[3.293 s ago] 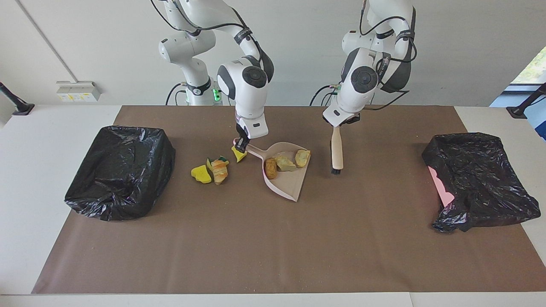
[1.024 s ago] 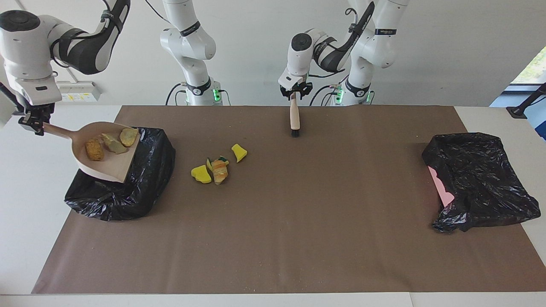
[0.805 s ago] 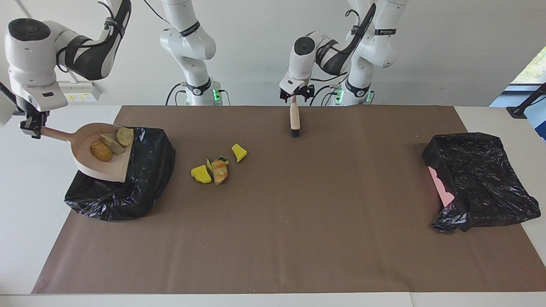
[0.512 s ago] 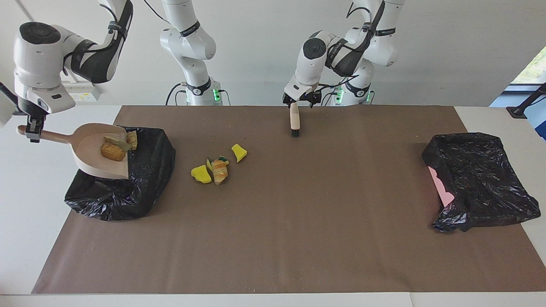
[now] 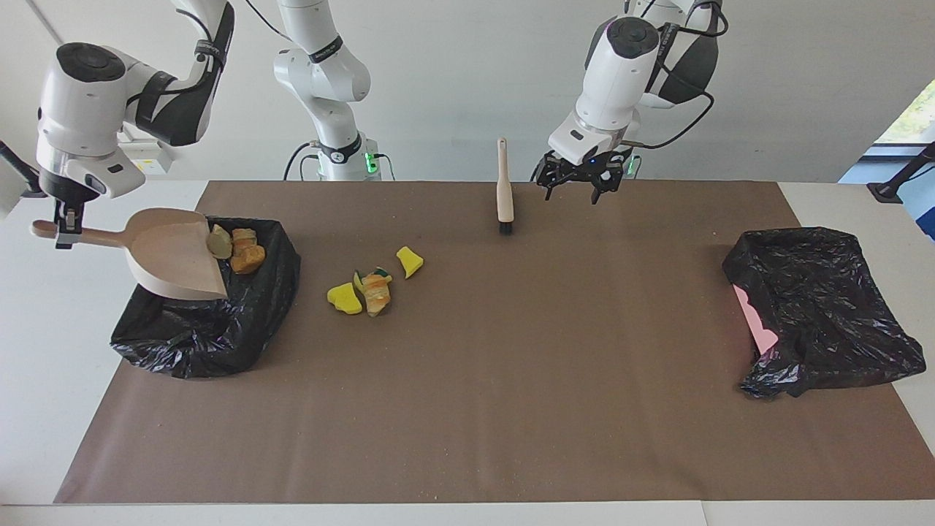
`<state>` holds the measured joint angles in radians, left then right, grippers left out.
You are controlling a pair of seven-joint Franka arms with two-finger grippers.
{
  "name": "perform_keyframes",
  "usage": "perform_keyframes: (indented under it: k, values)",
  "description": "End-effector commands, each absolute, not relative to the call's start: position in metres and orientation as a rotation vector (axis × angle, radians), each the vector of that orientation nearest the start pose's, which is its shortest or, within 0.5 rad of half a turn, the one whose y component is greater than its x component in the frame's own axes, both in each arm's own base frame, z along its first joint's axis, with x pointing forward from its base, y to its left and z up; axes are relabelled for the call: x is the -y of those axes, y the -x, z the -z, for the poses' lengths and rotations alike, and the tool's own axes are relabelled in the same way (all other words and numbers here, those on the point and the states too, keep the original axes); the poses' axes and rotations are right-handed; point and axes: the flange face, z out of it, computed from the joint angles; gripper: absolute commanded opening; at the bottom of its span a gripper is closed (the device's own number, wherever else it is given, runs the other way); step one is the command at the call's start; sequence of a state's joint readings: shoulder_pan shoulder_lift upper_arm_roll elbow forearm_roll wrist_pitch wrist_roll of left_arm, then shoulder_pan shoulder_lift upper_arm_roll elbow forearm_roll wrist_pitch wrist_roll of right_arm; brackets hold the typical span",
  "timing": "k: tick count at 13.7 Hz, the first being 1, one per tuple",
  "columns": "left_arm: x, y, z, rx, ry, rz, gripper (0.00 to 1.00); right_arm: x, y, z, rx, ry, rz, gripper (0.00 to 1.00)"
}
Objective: Sweep and dump trash in bin
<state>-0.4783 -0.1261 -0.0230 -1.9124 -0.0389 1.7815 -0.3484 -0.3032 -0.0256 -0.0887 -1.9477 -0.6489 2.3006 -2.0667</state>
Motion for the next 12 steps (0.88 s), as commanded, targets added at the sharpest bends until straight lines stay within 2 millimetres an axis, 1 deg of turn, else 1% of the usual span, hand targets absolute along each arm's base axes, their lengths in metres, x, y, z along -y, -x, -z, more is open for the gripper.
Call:
perform_keyframes:
  k: [1, 2, 3, 4, 5, 6, 7, 8, 9, 11, 12]
  values:
    - [0.232, -0.485, -0.582, -0.269, 3.107, 0.054, 1.00, 0.240, -0.528, -0.565, -2.137, -1.302, 0.553, 0.00]
    - [0.216, -0.492, -0.600, -0.267, 3.111, 0.095, 1.00, 0.242, -0.525, -0.574, -2.125, -1.300, 0.551, 0.00]
    - [0.201, -0.497, -0.616, -0.270, 3.113, 0.120, 1.00, 0.245, -0.522, -0.588, -2.093, -1.325, 0.531, 0.00]
    - [0.184, -0.500, -0.630, -0.297, 3.106, 0.119, 1.00, 0.248, -0.516, -0.598, -2.077, -1.360, 0.519, 0.00]
    - [0.169, -0.503, -0.646, -0.344, 3.100, 0.124, 1.00, 0.250, -0.512, -0.603, -2.068, -1.420, 0.491, 0.00]
    - [0.150, -0.507, -0.660, -0.373, 3.094, 0.134, 1.00, 0.252, -0.509, -0.608, -2.056, -1.484, 0.454, 0.00]
    - [0.128, -0.510, -0.670, -0.364, 3.091, 0.131, 1.00, 0.252, -0.506, -0.609, -2.057, -1.529, 0.438, 0.00]
    - [0.115, -0.511, -0.675, -0.370, 3.089, 0.103, 1.00, 0.251, -0.504, -0.611, -2.044, -1.582, 0.414, 0.00]
    - [0.107, -0.510, -0.680, -0.378, 3.088, 0.088, 1.00, 0.247, -0.503, -0.609, -2.029, -1.640, 0.391, 0.00]
    - [0.085, -0.507, -0.702, -0.385, 3.087, 0.071, 1.00, 0.238, -0.503, -0.604, -1.978, -1.772, 0.350, 0.00]
    - [0.072, -0.513, -0.701, -0.426, 3.079, 0.046, 1.00, 0.235, -0.503, -0.601, -1.934, -1.852, 0.316, 0.00]
